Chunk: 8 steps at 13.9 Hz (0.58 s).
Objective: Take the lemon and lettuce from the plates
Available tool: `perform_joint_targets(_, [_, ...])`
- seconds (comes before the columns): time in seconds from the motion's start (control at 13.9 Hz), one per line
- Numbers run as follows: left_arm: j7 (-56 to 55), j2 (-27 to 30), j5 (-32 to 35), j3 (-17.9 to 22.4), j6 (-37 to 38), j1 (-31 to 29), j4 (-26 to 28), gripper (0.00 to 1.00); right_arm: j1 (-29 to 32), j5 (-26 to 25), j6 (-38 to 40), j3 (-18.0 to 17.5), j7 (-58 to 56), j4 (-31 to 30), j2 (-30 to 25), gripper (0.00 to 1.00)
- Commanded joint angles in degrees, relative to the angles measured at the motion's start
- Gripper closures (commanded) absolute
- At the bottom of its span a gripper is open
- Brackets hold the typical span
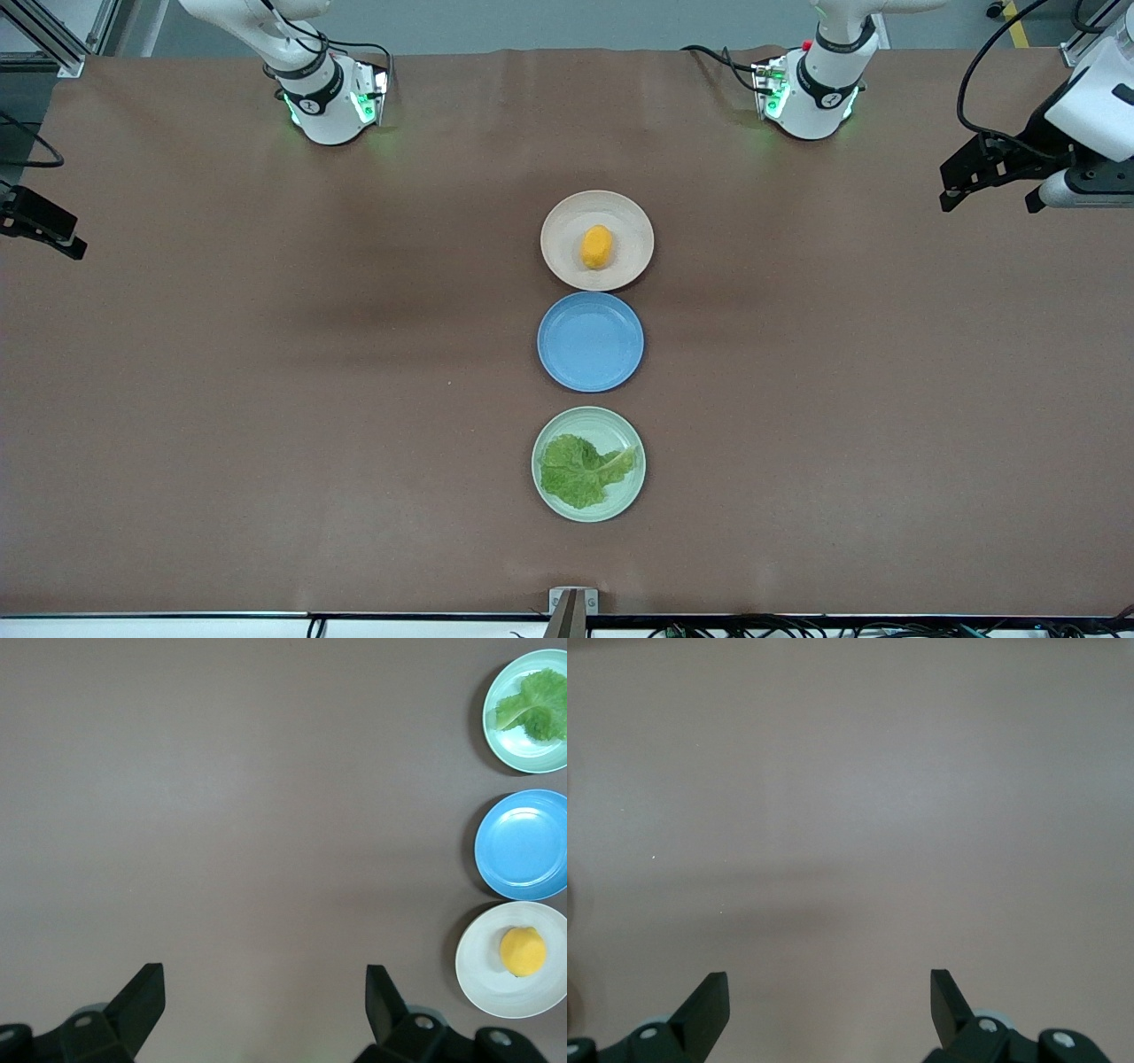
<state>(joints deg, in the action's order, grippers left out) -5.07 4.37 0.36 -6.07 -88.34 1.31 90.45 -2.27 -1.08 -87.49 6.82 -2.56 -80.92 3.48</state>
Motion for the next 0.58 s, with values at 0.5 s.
perform_joint_targets(0.5, [0.2,-7.5,0.9,-1.0,0.9,0.7,-6.3,0.00,-2.5,1.5,1.4,-1.6,6.6,-3.7,-2.1,0.00])
